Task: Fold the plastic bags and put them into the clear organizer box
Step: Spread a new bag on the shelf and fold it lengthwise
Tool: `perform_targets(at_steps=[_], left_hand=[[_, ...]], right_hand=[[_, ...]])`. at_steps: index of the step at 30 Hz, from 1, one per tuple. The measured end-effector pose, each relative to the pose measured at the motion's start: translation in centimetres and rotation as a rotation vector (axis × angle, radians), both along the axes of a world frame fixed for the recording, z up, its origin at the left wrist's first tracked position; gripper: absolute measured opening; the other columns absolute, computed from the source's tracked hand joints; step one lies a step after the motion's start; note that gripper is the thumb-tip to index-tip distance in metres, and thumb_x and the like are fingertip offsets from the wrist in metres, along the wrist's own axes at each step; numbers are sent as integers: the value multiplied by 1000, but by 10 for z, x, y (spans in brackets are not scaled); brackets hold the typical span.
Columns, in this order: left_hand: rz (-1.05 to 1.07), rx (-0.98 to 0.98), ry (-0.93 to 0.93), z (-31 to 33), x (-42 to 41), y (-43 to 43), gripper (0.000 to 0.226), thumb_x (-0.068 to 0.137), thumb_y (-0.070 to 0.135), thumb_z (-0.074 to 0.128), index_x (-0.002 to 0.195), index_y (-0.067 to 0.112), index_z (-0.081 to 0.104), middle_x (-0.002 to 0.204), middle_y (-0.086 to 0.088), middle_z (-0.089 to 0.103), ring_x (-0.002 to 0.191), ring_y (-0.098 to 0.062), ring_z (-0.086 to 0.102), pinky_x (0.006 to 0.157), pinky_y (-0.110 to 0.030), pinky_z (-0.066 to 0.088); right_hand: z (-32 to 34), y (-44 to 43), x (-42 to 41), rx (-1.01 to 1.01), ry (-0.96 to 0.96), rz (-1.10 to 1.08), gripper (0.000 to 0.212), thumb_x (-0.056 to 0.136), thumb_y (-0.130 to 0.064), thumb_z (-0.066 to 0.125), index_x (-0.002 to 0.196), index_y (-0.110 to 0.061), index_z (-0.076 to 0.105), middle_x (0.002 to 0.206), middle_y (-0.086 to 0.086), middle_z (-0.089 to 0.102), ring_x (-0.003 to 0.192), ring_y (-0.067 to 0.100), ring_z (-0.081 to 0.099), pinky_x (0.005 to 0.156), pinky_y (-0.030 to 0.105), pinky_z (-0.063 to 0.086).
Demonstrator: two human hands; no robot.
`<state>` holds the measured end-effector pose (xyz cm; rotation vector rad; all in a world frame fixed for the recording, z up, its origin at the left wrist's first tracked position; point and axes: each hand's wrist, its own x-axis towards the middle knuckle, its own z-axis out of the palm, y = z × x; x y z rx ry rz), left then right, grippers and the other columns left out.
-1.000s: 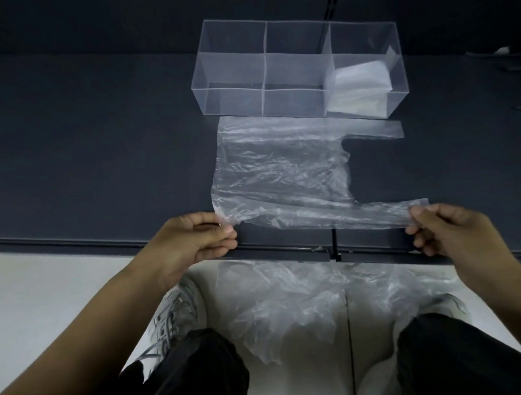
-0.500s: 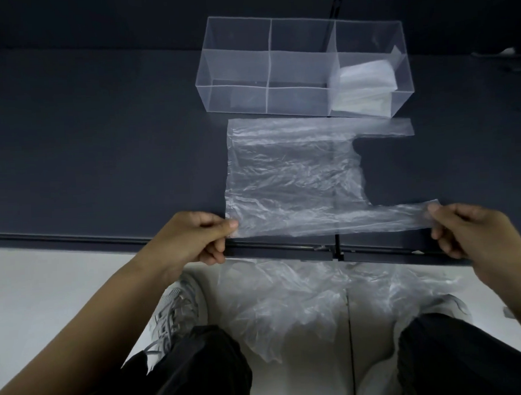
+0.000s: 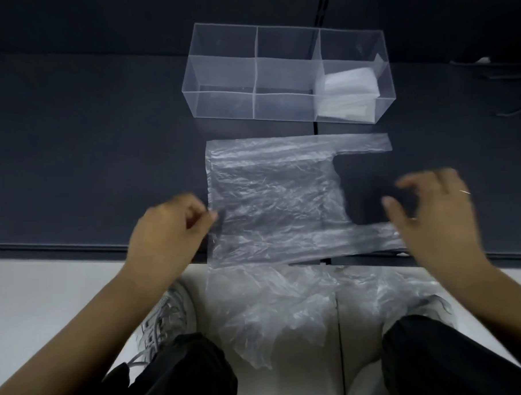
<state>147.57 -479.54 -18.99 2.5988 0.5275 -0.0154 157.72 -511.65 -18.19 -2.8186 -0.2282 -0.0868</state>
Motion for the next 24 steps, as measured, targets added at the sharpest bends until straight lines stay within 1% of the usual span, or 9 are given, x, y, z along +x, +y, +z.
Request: perform_targets(at_steps=[1,2,4,6,8,14,18,20,24], left_hand=[[-37,48,-185,-3,4,-9,10,92,30,59,85,24,63,81,7,65,69,-10,60,63,-27,48],[-87,77,-274,-8,8,-18,15,96,23,52,102,17,64,100,-2,65,88,-19,62,77,-32,50],[-219,131,-172,-24,10,-33,47,100,30,36,137,3,48,140,-17,48,131,-30,44,110,-40,34],[-308,246,10,-39,8,-38,69,97,48,15,151,5,20,158,-13,18,148,-25,12,120,-41,9],[-341,331,89,-51,6,-34,79,93,59,4,152,8,10,160,-8,7,148,-21,2,121,-41,2],[-400,367,104,-54,5,-27,81,93,64,4,152,10,13,160,-7,9,148,-22,7,120,-45,10],[-362,215,38,-49,8,-16,87,87,71,-6,152,14,8,159,3,0,147,-11,-4,120,-35,-4],[-320,179,-26,-44,20,-10,84,91,67,-2,152,11,14,157,3,3,146,-11,-2,120,-33,-4],[-361,248,-36,-41,59,-6,76,95,58,4,152,8,12,159,-3,2,146,-14,-3,119,-32,-6]], right_hand=[[1,22,-3,54,-10,128,31,88,-24,61,115,-8,61,121,18,54,114,34,47,101,40,35],[-1,47,-8,105,35,259,36,92,-24,55,125,-9,57,133,16,49,125,31,42,108,37,28],[-12,92,-23,106,143,504,47,99,-29,43,143,-12,42,153,9,32,142,24,26,117,37,16],[-32,115,-35,-3,155,656,54,101,-37,35,149,-14,28,159,7,17,147,21,12,121,38,6],[-50,109,-37,-144,145,628,63,99,-50,31,152,-17,20,160,5,9,148,21,5,120,42,5],[-58,28,-31,-343,170,325,77,93,-65,7,152,-16,18,159,8,16,147,24,12,119,47,9],[-42,22,-24,-347,169,220,89,86,-70,-6,152,-13,11,160,8,8,148,22,3,119,41,-2],[-32,51,-13,-261,127,270,86,88,-67,2,153,-12,10,161,8,4,148,22,-1,119,39,-7],[-31,130,11,-111,96,598,69,99,-52,26,153,-13,8,161,5,3,148,17,-5,115,27,-18]])
